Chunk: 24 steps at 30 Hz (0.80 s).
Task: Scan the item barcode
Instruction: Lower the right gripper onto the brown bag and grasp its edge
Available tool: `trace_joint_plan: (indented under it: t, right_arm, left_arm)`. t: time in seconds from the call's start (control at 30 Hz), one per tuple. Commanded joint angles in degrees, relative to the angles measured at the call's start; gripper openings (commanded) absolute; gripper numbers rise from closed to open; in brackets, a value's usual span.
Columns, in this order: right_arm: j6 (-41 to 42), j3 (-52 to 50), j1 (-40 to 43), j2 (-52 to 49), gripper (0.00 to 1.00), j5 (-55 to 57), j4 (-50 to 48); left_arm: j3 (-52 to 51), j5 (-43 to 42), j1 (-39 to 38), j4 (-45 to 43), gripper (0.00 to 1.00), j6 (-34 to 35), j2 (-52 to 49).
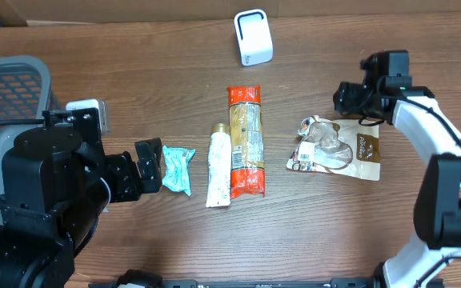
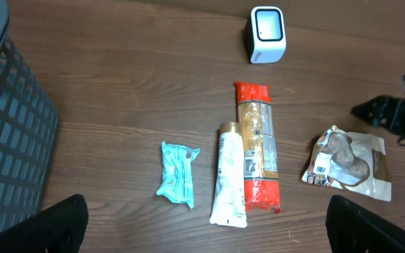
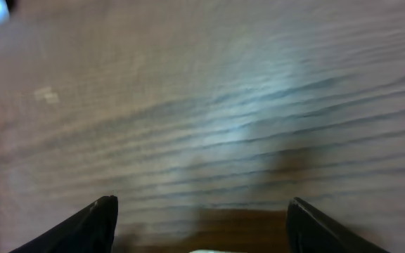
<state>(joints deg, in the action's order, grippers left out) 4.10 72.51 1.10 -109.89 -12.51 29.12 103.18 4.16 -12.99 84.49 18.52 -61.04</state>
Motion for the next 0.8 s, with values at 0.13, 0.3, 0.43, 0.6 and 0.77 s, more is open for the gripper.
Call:
trace_joint_plan:
  t: [0.13,0.3,0.43,0.6,0.77]
  right_arm:
    - [-6.1,0.04,2.36,-3.39,0.8,-6.67,4.76]
    - [-3.63,0.74,6.47,-3.39,0.81,-7.43,18.49]
    - [-4.31,0.72,9.14,-3.39,0.82,-11.15,27.26]
    - [-12.7,0.72,9.68,-3.39,0.91,-17.53,32.57]
    - [-18.45,0.52,9.68,-3.39,0.93,-21.92,31.34]
  left_arm:
    - [0.7,0.72,0.28,-0.02,1.0,0.81,-0.09]
    - [0.7,0.74,0.26,-0.02,1.0,0.79,-0.09]
    - [0.7,0.72,0.28,-0.02,1.0,0.79,-0.09]
    - [0.7,0.74,0.26,-0.02,1.0,0.79,-0.09]
    - [0.7,0.74,0.28,-0.02,1.0,0.79,-0.09]
